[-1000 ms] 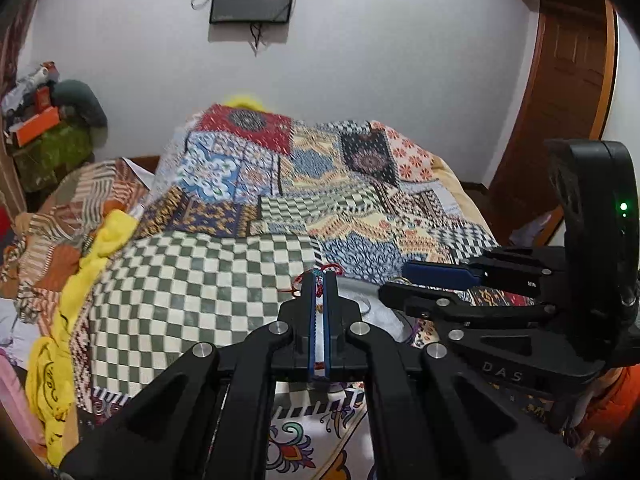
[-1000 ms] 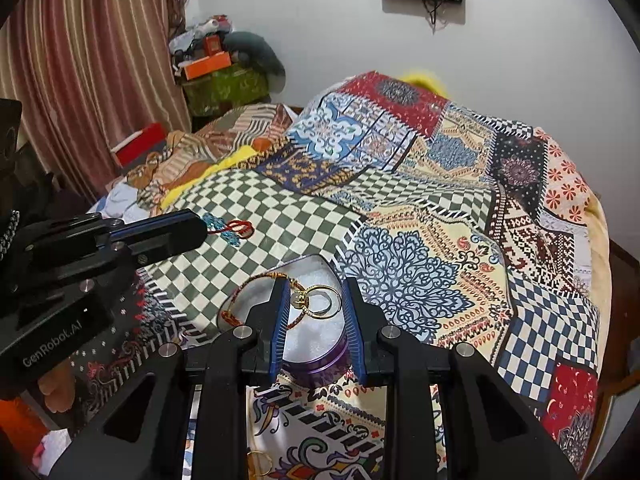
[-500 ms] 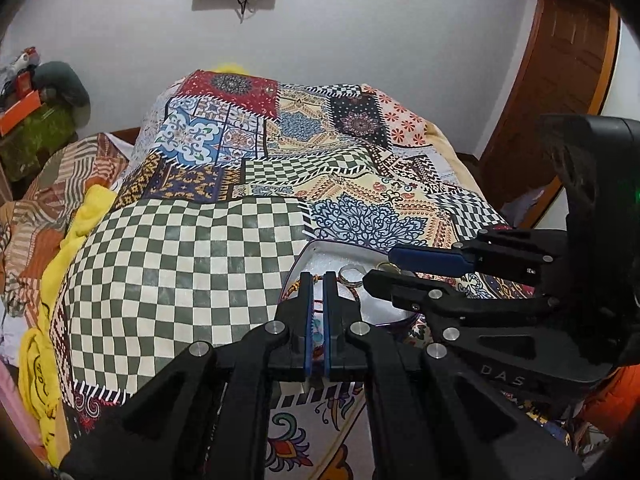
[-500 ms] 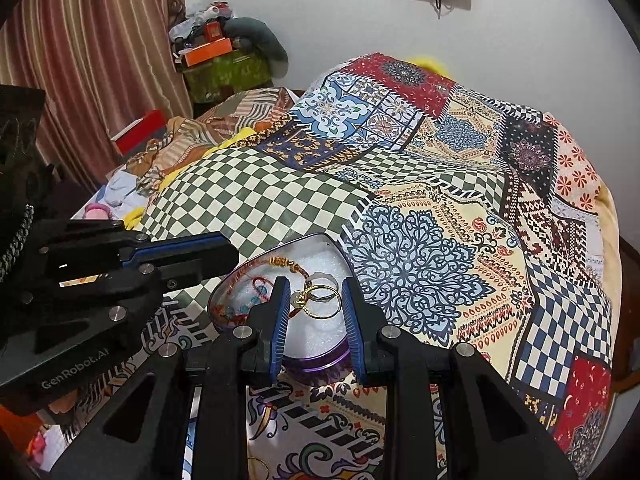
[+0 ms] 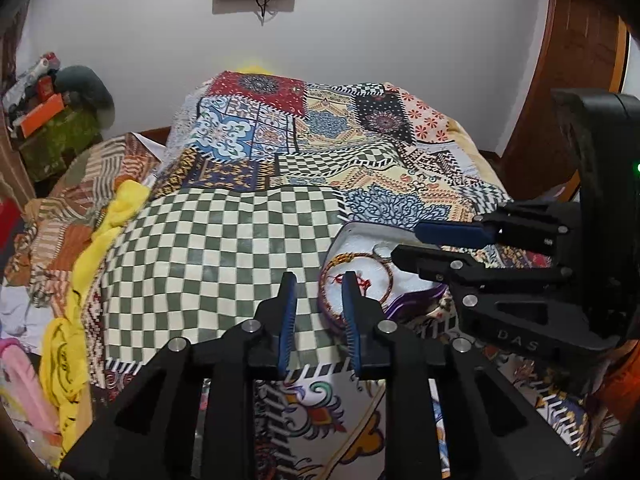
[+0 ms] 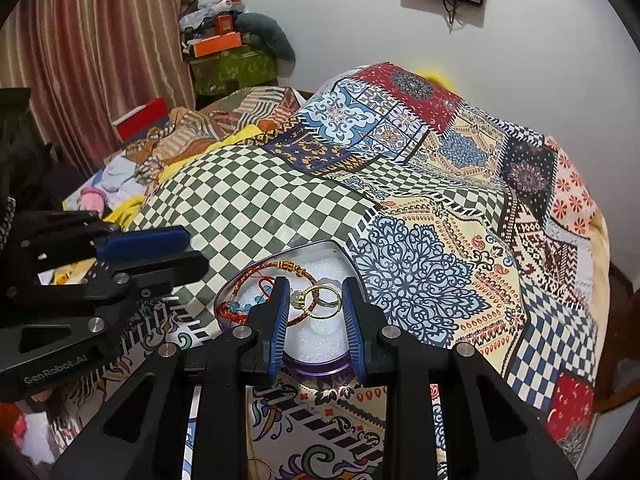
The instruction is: Organize jewelry
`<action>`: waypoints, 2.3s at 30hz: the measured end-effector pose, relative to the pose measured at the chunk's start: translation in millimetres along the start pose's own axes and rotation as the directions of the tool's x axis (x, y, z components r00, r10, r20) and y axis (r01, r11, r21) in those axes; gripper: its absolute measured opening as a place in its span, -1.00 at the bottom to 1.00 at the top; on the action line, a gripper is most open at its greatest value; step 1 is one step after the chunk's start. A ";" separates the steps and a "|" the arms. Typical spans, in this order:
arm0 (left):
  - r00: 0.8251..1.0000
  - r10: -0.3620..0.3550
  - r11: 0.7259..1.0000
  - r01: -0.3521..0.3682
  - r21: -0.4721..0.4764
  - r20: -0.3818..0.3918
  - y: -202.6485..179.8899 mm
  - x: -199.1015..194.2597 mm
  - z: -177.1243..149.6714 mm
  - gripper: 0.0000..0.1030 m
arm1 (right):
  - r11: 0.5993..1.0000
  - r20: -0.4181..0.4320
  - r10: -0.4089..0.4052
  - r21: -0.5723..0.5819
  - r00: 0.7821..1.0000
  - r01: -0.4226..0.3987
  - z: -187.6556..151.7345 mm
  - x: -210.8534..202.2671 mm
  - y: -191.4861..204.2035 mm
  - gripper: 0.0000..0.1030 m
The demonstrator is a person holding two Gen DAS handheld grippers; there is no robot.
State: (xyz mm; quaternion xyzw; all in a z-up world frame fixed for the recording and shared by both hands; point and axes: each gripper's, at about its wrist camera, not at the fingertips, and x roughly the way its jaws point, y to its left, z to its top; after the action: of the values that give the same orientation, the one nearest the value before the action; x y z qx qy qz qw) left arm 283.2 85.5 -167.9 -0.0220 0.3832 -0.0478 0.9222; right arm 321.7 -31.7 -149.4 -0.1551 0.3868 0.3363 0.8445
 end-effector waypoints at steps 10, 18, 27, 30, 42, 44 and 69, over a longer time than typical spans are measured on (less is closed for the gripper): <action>0.999 0.038 0.999 -0.038 -0.004 0.017 -1.9 -18.8 -6.4 -0.31 | 0.998 0.017 -0.059 -0.027 0.998 0.060 -0.2 -15.9 5.3 -0.37; 0.998 0.031 1.000 -0.031 0.000 0.047 -14.7 -44.6 -3.7 -0.31 | 0.997 0.056 -0.079 0.003 0.995 0.078 -7.9 -52.4 3.2 -0.37; 0.996 0.018 0.999 -0.021 0.034 0.088 -42.3 -80.4 -2.0 -0.31 | 0.994 0.131 -0.097 0.064 0.987 0.089 -24.1 -107.8 0.8 -0.37; 0.995 0.007 0.999 -0.012 0.050 0.104 -51.9 -92.1 -2.3 -0.30 | 0.992 0.154 -0.098 0.089 0.983 0.085 -31.0 -125.5 -2.3 -0.36; 0.996 -0.033 0.998 0.028 0.062 0.078 -81.0 -102.3 -24.9 -0.23 | 0.977 0.167 -0.141 0.183 0.976 0.110 -69.1 -159.5 -16.0 -0.36; 0.997 -0.037 0.998 0.034 0.055 0.060 -81.8 -97.6 -29.9 -0.23 | 0.975 0.149 -0.145 0.192 0.978 0.116 -76.3 -155.8 -19.4 -0.36; 0.993 -0.056 0.998 0.060 0.036 -0.102 -88.7 -49.2 -80.7 -0.23 | 0.965 -0.027 0.079 0.254 0.996 -0.070 -114.9 -67.4 -19.0 -0.36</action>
State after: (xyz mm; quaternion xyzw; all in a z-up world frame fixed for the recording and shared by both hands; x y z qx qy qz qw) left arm 185.1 2.2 -183.2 -0.0128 0.4276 -0.0829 0.9001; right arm 239.7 -135.7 -173.3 -0.0377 0.4478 0.3129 0.8368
